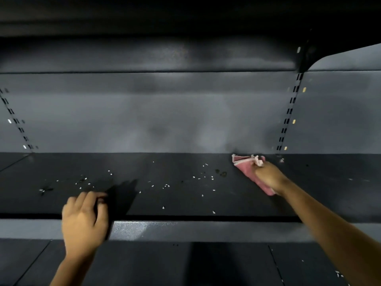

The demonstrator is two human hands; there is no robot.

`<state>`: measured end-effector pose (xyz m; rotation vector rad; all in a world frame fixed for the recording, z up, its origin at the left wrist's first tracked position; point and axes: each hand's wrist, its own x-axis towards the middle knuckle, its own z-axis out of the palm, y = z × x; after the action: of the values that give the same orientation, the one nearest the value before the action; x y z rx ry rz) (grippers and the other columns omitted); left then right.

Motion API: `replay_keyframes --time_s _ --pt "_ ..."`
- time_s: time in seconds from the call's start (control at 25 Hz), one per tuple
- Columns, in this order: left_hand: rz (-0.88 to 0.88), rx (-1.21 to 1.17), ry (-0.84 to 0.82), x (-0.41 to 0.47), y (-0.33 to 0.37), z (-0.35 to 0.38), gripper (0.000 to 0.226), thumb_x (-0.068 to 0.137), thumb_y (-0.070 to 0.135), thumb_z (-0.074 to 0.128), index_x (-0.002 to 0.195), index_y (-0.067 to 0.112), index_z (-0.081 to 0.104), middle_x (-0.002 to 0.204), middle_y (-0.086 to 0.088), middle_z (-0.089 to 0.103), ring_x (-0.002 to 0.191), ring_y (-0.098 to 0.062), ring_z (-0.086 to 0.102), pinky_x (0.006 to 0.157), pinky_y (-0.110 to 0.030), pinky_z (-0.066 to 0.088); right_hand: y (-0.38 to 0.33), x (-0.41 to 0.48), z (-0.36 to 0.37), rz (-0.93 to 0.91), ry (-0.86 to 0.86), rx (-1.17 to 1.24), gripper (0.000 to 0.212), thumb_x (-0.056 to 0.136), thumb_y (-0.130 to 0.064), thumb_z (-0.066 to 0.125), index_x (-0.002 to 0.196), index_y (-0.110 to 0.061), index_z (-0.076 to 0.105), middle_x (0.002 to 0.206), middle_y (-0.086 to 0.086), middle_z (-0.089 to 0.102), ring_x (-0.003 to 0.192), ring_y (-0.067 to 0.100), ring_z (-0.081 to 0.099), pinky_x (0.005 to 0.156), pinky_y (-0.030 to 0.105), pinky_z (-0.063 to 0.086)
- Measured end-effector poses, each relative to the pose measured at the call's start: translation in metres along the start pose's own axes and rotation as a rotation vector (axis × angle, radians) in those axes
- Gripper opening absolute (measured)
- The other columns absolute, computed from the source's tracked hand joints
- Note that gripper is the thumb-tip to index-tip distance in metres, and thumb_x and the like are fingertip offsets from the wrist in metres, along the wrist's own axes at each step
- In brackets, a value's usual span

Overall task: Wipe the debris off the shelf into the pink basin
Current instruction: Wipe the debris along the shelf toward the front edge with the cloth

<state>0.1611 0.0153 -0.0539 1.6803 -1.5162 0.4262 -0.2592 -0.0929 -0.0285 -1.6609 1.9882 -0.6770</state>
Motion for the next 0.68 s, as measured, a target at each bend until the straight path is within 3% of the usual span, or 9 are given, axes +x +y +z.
replay_keyframes --time_s 0.12,0.24,0.32,0.44,0.48,0.56,0.68 --pt "0.06 -0.016 0.037 -0.008 -0.007 0.0 0.033 0.081 0.02 0.032 0.07 0.004 0.058 0.064 -0.013 0.053 0.065 -0.031 0.041 0.063 -0.042 0.029 -0.005 0.01 -0.009 -0.032 0.042 -0.175 0.03 0.093 -0.019 0.043 0.108 -0.004 0.065 0.114 0.017 0.067 0.103 0.031 0.062 0.087 0.034 0.049" --pt "0.09 -0.038 0.03 -0.019 -0.016 0.002 0.03 0.081 0.02 0.031 0.07 0.002 0.053 0.064 -0.015 0.049 0.065 -0.027 0.036 0.064 -0.04 0.027 -0.009 0.0 -0.013 -0.148 0.077 -0.349 0.032 0.094 -0.027 0.042 0.099 -0.008 0.066 0.102 0.016 0.071 0.091 0.03 0.066 0.071 0.029 0.044" --pt "0.109 -0.03 0.047 -0.025 -0.016 0.005 0.025 0.081 0.018 0.031 0.072 0.003 0.049 0.065 -0.017 0.047 0.066 -0.027 0.035 0.065 -0.04 0.026 -0.011 -0.015 -0.005 -0.218 0.128 -0.32 0.037 0.094 -0.04 0.039 0.095 -0.015 0.066 0.095 0.013 0.073 0.084 0.027 0.068 0.066 0.027 0.04" --pt "0.119 0.003 0.067 -0.025 -0.017 0.008 0.021 0.08 0.017 0.031 0.071 0.005 0.045 0.063 -0.017 0.044 0.064 -0.029 0.036 0.064 -0.042 0.026 -0.038 -0.031 0.018 -0.268 0.062 -0.199 0.041 0.088 -0.056 0.042 0.088 -0.023 0.066 0.088 0.005 0.072 0.076 0.012 0.07 0.06 0.02 0.042" --pt "0.116 0.01 0.065 -0.024 -0.017 0.008 0.022 0.08 0.017 0.03 0.07 0.004 0.045 0.063 -0.018 0.044 0.063 -0.03 0.036 0.064 -0.042 0.025 -0.052 -0.031 0.027 -0.311 0.047 -0.195 0.039 0.087 -0.055 0.045 0.082 -0.022 0.065 0.082 0.006 0.073 0.073 0.016 0.071 0.055 0.018 0.04" --pt "0.119 0.022 0.05 -0.024 -0.017 0.007 0.023 0.079 0.016 0.03 0.068 0.002 0.045 0.063 -0.019 0.044 0.062 -0.03 0.036 0.063 -0.042 0.024 -0.084 -0.022 0.053 -0.366 0.025 -0.142 0.028 0.088 -0.035 0.051 0.078 -0.015 0.066 0.081 0.015 0.073 0.077 0.03 0.071 0.055 0.021 0.035" --pt "0.135 0.025 0.058 -0.026 -0.016 0.006 0.022 0.08 0.016 0.029 0.068 0.004 0.043 0.064 -0.019 0.043 0.062 -0.027 0.032 0.063 -0.041 0.023 -0.108 -0.013 0.054 -0.24 0.083 0.133 0.018 0.084 -0.006 0.052 0.085 -0.005 0.07 0.09 0.017 0.073 0.087 0.022 0.067 0.067 0.027 0.041"
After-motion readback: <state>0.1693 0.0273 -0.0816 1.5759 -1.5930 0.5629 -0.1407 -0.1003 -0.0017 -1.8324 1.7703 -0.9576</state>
